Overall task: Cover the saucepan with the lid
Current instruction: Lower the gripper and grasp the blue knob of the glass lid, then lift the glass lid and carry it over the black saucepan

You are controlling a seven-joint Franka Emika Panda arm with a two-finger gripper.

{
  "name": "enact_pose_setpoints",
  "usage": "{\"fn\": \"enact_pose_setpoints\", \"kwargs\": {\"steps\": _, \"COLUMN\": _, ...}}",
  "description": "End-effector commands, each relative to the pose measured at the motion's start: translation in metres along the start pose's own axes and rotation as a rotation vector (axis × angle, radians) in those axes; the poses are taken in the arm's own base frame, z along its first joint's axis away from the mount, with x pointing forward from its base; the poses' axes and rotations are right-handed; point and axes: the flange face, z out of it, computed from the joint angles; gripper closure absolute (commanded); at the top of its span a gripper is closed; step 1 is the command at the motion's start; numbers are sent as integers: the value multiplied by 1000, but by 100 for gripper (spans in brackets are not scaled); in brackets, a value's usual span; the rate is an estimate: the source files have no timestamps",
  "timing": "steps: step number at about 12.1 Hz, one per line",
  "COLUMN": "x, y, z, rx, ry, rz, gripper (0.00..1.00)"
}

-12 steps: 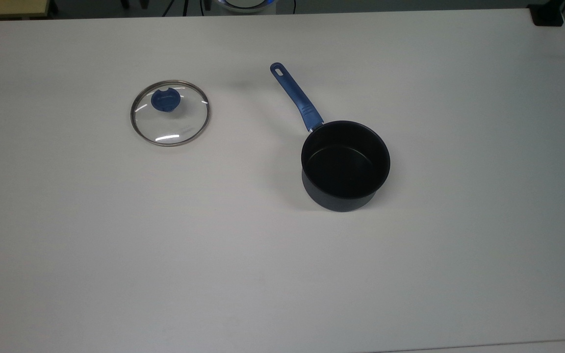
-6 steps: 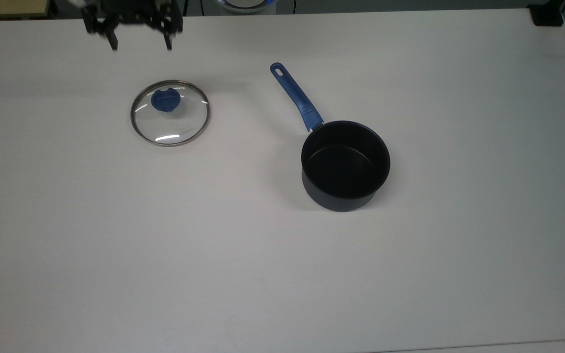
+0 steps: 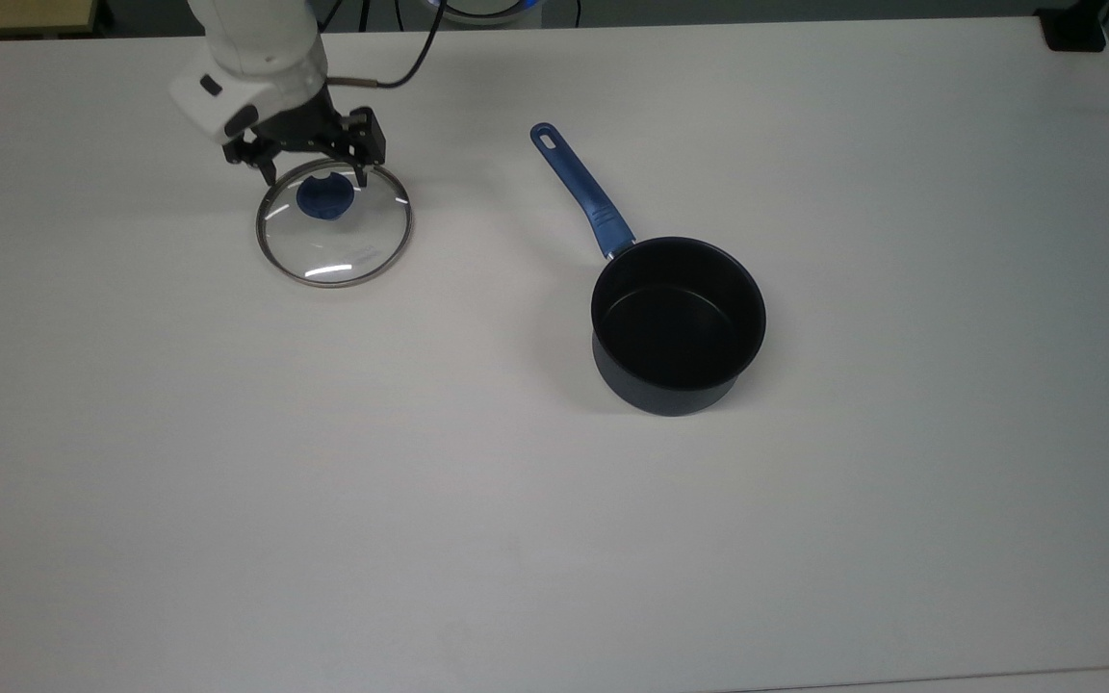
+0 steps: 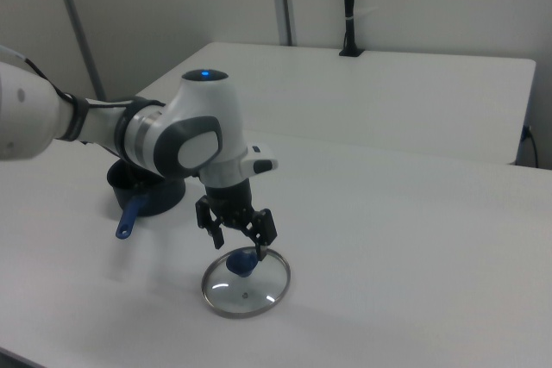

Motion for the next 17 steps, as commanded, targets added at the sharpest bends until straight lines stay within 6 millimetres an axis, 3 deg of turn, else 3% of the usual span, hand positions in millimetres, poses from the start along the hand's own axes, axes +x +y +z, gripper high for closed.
{"fn": "enact_pose_setpoints", "kwargs": {"steps": 1, "x": -1, "y": -1, "z": 19, "rx": -14, "ry": -1, "rz": 18, "gripper": 0}}
{"fn": "enact_pose_setpoints", "kwargs": {"steps": 4, "x": 0, "y": 0, "z": 28, "rx": -15, "ry": -2, "rz": 17, "gripper": 0}}
{"fn": "enact_pose_setpoints", "kwargs": {"steps": 8, "x": 2, "y": 0, "z": 34, "rx": -15, "ry": 6, "rz": 19, "gripper": 30}}
{"fn": "enact_pose_setpoints", "kwargs": {"steps": 11, "x": 2, "y": -4, "z": 23, "rx": -16, "ry": 9, "rz": 66, "gripper": 37}}
{"fn": "enact_pose_setpoints", "kwargs": {"steps": 13, "x": -1, "y": -7, "z": -8, "rx": -12, "ry": -22, "rz": 55, "gripper": 37}}
{"fn": "enact_pose_setpoints", "kwargs": {"steps": 15, "x": 11, "y": -15, "z": -70, "rx": -7, "ry": -20, "rz": 59, "gripper": 39}}
{"fn": "enact_pose_setpoints", "kwargs": {"steps": 17, "x": 35, "y": -54, "z": -142, "rx": 0, "ry": -8, "rz": 81, "gripper": 39}}
